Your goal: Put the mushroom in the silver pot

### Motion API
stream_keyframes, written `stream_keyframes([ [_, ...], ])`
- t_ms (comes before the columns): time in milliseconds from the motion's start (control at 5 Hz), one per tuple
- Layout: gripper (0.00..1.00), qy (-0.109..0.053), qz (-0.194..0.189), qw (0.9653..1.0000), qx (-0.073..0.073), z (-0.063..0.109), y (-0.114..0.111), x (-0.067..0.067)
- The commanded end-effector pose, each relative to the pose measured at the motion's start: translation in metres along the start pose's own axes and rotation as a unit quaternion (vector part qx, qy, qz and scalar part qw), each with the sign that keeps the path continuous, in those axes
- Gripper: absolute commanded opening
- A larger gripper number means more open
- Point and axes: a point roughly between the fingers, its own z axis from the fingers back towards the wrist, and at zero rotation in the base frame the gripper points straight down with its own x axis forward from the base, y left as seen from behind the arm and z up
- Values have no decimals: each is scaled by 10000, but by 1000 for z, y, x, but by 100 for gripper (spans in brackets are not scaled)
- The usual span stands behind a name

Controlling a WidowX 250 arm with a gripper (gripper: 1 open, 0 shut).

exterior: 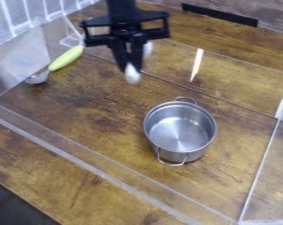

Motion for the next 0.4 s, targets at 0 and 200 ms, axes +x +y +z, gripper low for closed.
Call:
stream_keyframes([
  [0, 0, -256, 109, 9992, -299, 6, -31, -19],
  [200, 0, -244, 185, 9991, -309, -5, -51, -33],
])
